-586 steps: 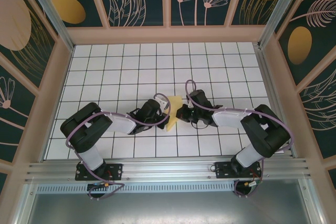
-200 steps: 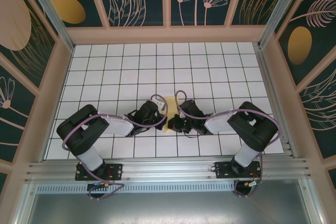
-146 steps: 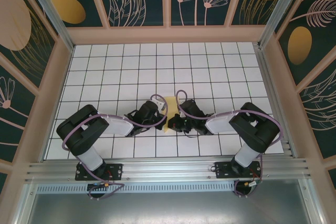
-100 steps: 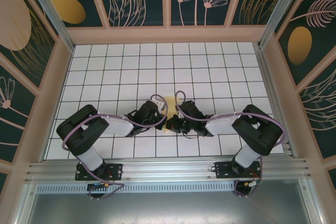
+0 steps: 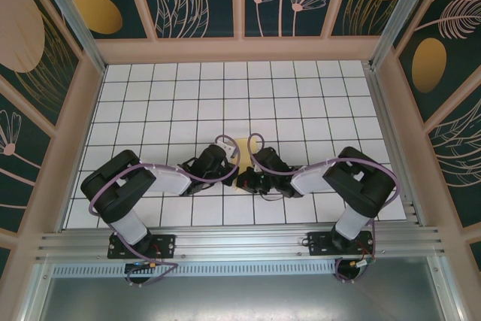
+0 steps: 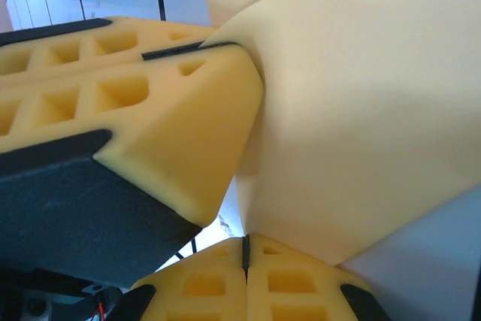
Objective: Fold a paper plane with a square sheet of paper (pick it up from the middle)
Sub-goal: Third fold the triangle at the center of the table.
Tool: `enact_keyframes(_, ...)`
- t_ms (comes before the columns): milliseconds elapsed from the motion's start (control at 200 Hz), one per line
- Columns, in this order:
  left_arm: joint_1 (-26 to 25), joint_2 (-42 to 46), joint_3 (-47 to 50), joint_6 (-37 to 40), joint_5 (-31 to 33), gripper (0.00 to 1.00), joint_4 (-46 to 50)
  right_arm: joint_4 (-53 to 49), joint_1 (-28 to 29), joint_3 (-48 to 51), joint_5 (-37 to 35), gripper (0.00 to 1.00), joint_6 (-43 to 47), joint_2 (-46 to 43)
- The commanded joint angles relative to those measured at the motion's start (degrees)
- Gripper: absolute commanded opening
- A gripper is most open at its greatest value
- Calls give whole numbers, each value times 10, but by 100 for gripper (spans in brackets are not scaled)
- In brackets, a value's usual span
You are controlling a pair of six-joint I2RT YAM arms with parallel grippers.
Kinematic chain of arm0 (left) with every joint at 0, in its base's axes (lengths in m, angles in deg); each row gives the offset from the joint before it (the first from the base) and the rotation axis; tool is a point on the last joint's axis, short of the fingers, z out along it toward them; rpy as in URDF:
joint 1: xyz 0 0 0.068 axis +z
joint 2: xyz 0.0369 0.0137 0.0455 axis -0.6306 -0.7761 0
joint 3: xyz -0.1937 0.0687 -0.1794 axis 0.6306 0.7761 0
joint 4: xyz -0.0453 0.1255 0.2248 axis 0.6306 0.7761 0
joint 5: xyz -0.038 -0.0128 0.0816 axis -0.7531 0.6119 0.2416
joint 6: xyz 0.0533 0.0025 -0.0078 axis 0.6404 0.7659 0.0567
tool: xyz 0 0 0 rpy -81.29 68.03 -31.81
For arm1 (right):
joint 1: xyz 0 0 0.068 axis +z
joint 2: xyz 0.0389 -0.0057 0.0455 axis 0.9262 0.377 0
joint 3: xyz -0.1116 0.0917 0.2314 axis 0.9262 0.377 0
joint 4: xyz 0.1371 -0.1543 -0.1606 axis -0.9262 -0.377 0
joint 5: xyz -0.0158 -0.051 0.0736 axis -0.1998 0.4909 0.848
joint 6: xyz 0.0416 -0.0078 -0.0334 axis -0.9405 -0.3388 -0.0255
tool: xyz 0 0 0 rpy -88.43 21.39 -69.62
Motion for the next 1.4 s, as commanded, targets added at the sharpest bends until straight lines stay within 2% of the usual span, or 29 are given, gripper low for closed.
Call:
enact_keyframes(0,3,-3,12,-5,5,0,33,-16,10,6,-16,6,2,-29)
enact_keyframes(355,2,0,12,-5,6,0,35,1,25,9,-25,6,-17,28)
enact_keyframes(450,3,0,12,-4,6,0,36,-27,26,-1,-32,6,-15,35)
enact_keyframes(686,2,2,11,-2,8,0,40,-89,13,-15,-64,6,13,-55)
enact_keyframes(851,2,2,10,0,11,0,44,-113,-44,-12,-72,7,44,-105)
enact_keyframes(1041,2,0,7,0,9,0,46,-91,-80,-32,-31,7,70,-68)
enact_keyframes(1256,2,-5,3,2,10,0,51,-110,-84,-47,-45,6,74,0)
enact_keyframes(1396,3,-7,1,4,9,0,54,-131,-84,-60,-47,6,84,9)
